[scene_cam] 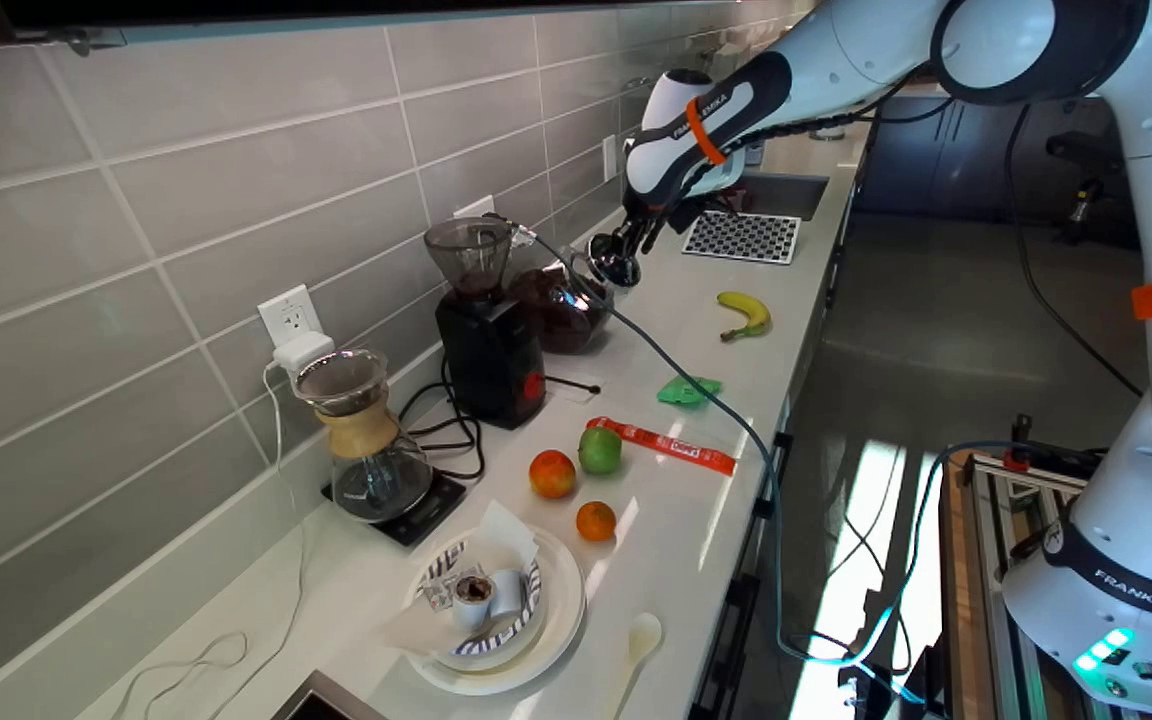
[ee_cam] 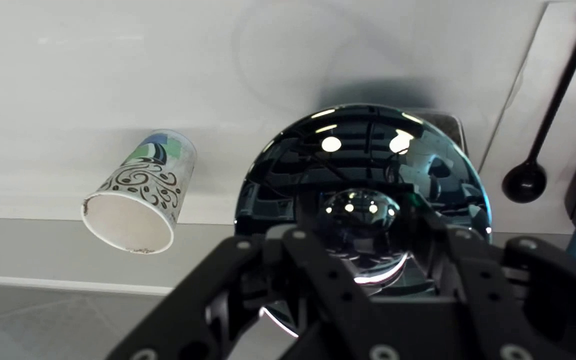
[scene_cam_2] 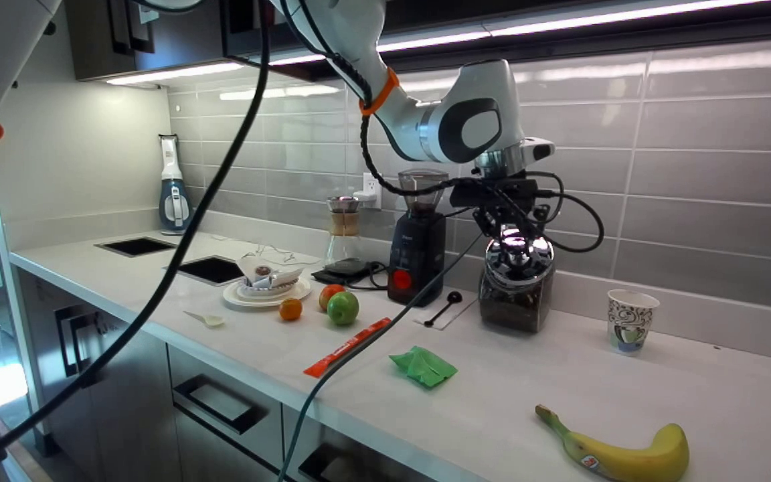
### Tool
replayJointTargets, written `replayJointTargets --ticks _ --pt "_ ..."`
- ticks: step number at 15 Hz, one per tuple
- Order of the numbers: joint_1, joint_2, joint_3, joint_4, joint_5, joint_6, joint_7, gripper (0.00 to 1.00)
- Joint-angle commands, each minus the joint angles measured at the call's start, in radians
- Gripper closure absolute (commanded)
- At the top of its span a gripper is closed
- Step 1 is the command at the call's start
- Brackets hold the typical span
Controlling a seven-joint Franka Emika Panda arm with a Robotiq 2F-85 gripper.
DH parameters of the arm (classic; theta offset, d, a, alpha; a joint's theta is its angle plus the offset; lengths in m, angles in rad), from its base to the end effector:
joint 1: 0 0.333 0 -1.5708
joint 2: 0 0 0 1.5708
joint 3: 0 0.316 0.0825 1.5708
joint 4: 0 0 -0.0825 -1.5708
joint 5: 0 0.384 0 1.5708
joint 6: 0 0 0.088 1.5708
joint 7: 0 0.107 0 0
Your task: Put the silver lid on the counter
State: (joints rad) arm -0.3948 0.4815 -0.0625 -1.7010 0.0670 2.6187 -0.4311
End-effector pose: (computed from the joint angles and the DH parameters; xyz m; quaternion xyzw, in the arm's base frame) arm 0.6355 -0.3079 0.3626 0.9757 -0.0309 0.1999 0.0849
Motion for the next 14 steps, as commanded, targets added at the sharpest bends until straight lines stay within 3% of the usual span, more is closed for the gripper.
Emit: replayJointTargets --ticks 1,8,14 --pt "0.03 -0.071 -0.051 -0.051 -0.05 -0.101 0.056 0.79" --pt "0.039 -0.101 -0.131 -0.016 -0.109 -0.331 0.133 0.79" --pt "0.019 -0.012 -0.164 0.074 -0.09 -0.487 0.201 0.79"
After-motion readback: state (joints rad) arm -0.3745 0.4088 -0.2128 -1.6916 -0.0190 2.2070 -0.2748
